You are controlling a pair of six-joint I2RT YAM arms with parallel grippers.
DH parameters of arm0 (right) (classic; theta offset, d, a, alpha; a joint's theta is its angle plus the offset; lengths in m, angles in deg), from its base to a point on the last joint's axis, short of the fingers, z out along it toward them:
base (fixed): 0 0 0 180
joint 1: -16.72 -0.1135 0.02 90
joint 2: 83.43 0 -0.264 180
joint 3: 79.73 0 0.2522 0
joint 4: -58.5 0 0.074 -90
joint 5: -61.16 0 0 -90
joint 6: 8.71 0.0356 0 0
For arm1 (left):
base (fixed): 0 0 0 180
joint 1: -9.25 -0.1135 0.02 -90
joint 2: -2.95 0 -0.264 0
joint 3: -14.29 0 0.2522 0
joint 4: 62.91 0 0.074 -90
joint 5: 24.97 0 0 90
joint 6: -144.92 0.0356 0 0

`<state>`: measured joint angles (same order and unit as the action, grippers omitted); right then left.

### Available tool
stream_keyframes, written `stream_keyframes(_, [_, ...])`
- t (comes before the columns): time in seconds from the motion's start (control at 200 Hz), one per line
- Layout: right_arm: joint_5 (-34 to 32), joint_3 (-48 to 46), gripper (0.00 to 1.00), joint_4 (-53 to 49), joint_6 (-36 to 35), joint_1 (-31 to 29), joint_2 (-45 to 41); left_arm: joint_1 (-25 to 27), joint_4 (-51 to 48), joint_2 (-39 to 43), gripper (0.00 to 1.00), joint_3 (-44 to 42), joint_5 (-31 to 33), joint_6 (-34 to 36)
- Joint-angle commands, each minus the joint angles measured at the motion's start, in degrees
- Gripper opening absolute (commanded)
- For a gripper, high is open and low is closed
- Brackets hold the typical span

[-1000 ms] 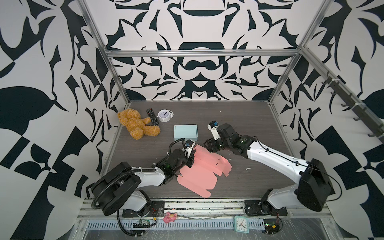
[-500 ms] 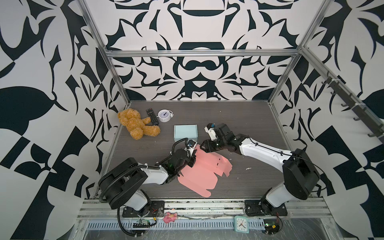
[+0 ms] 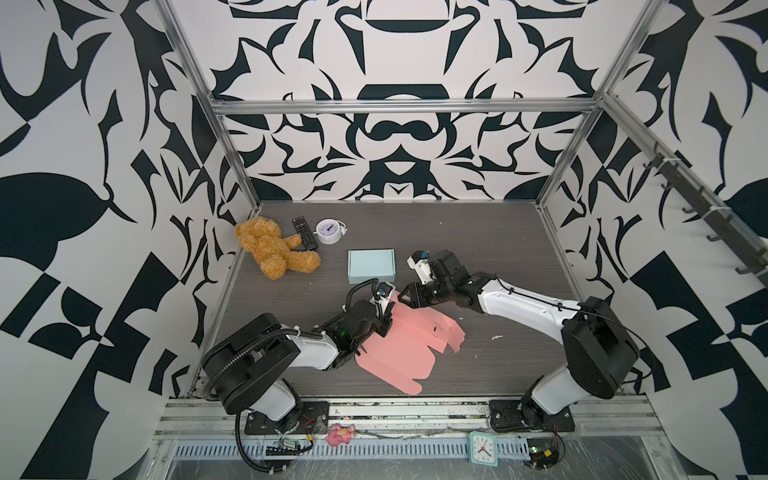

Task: Fold the paper box

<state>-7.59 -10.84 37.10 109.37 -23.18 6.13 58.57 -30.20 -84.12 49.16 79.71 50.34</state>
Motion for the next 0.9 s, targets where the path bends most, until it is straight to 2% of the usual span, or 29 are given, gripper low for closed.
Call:
stream_keyframes(0.0, [0.76, -1.43, 0.47, -0.7, 1.34, -1.31, -1.93, 0.16, 2.04, -0.47, 0.18, -0.54, 1.91, -0.37])
stream_keyframes(0.285, [3.3, -4.81, 0.47, 4.68, 7.24, -2.93, -4.28, 0.14, 2.3, -0.74, 0.12, -0.69, 2.62, -0.52])
stream_keyframes(0.42, [3.02, -5.78, 0.46, 6.68, 9.1, -4.63, -4.7, 0.16, 3.34, -1.46, 0.12, -1.0, 2.81, -0.83])
stream_keyframes(0.62, [-1.92, -5.83, 0.46, 3.13, 6.9, -5.06, -6.07, 0.16, 4.06, -0.49, 0.19, -2.39, 1.88, -1.53])
stream_keyframes(0.895, [-2.58, -5.52, 0.45, 3.05, 6.82, -4.97, -5.74, 0.16, 7.31, -2.51, 0.22, -4.76, 2.46, -3.1])
